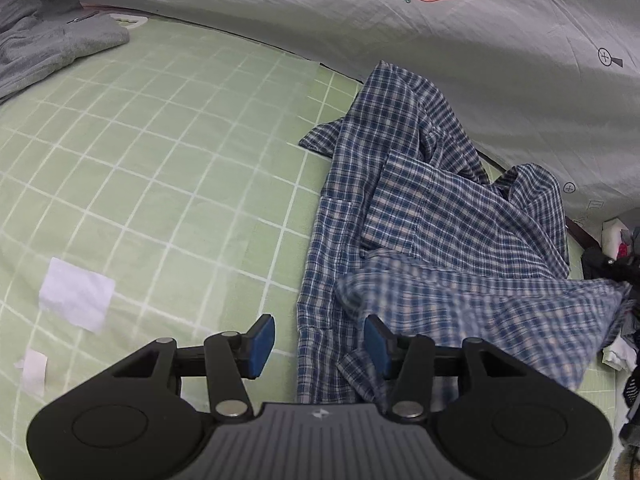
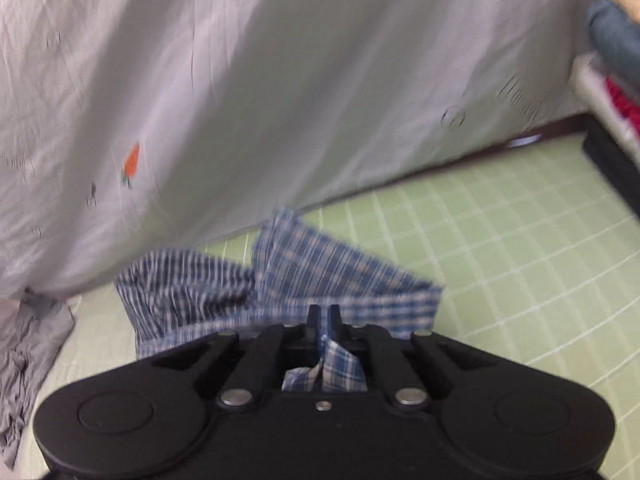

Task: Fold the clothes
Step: 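Grasp a shirt edge with the right gripper and lift it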

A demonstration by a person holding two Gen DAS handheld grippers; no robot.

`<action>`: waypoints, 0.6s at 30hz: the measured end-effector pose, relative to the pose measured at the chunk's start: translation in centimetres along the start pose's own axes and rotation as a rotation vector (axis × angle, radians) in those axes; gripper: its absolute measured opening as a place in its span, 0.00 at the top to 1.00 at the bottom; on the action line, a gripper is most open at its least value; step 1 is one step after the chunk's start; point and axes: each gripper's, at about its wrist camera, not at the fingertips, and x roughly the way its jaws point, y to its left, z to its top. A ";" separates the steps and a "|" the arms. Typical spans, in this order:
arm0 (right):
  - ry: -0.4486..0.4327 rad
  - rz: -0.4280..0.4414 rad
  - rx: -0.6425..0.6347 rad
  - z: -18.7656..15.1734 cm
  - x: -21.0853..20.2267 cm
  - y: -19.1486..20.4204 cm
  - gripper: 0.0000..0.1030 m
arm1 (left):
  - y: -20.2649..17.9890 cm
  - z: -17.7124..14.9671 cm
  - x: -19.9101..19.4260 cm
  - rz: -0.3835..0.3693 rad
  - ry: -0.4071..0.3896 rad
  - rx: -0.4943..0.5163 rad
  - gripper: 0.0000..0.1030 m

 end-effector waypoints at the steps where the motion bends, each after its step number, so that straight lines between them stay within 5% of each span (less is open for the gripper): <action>1: -0.041 -0.032 -0.003 0.6 -1.2 -0.3 0.97 | 0.0 -0.1 0.0 0.001 0.001 0.005 0.51; 4: -0.153 -0.149 -0.053 2.2 -4.2 -1.1 0.97 | 0.1 -0.2 0.1 0.001 0.010 0.010 0.51; 8: -0.038 -0.089 0.013 1.4 -3.7 -3.1 0.97 | 0.0 0.1 0.3 -0.003 0.017 0.017 0.51; 18: 0.220 -0.011 0.113 -9.0 -4.7 -3.2 0.97 | 0.3 -0.9 -2.9 -0.006 -0.034 0.072 0.46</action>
